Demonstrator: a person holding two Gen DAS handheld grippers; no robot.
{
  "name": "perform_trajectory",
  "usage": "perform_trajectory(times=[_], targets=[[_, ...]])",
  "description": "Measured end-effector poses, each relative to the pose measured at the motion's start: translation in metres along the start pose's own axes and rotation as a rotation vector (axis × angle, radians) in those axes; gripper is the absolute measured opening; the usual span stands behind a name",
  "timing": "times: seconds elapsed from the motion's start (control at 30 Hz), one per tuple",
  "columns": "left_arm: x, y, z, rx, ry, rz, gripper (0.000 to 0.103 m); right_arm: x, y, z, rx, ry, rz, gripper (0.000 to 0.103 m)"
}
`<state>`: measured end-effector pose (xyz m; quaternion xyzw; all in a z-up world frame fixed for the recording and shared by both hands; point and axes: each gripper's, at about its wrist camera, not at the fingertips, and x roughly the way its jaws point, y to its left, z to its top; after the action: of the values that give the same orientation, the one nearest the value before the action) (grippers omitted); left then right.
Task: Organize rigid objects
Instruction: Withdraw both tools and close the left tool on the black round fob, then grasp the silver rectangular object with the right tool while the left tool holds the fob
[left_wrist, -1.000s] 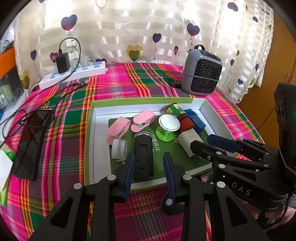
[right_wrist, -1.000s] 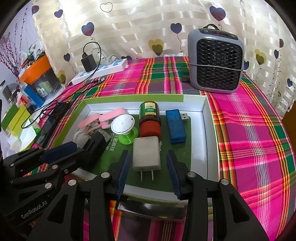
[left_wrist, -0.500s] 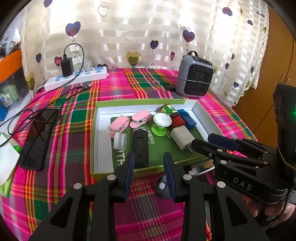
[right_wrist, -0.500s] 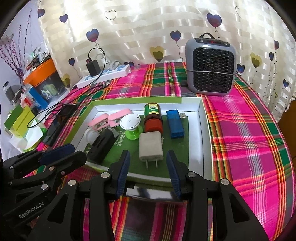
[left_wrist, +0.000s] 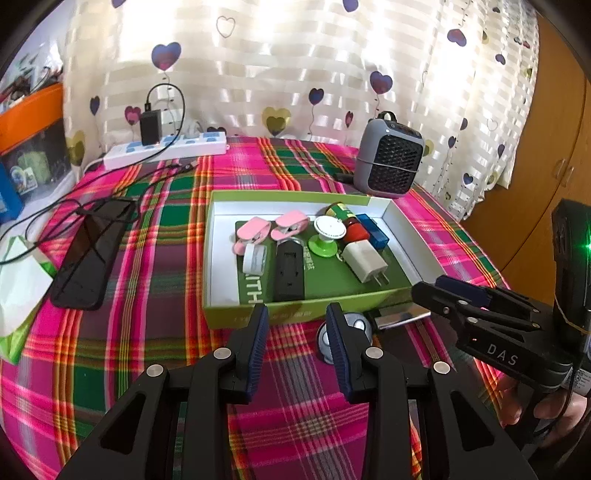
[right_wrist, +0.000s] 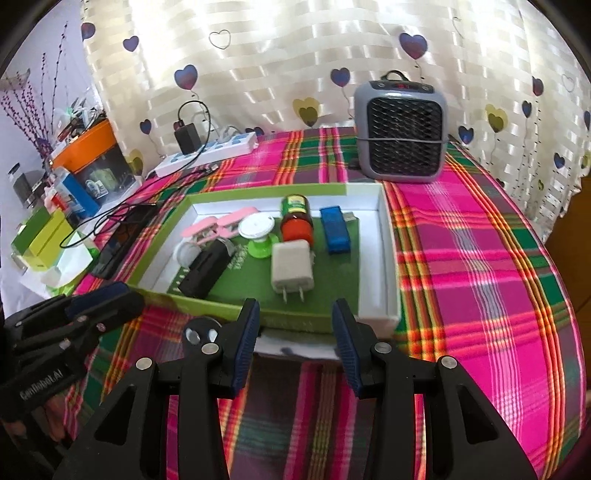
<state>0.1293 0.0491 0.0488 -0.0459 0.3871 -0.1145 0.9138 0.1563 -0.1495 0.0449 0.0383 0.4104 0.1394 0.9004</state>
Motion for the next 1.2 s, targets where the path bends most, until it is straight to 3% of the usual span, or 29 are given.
perform_trajectory(times=[0.67,0.93,1.07,1.2], targets=[[0.026,-0.008,-0.014,-0.014,0.1,-0.109,0.038,-0.008,-0.026,-0.028,0.046,0.029,-0.026,0.042],[0.038,-0.015,-0.01,-0.001,0.121,-0.108,0.038,0.002,-0.027,-0.029,0.038,0.059,0.002,0.043],[0.046,-0.017,-0.009,0.008,0.143,-0.103,0.038,0.008,-0.026,-0.027,0.022,0.066,0.026,0.049],[0.049,-0.017,-0.007,0.011,0.147,-0.101,0.038,0.011,-0.025,-0.025,0.003,0.07,0.051,0.05]])
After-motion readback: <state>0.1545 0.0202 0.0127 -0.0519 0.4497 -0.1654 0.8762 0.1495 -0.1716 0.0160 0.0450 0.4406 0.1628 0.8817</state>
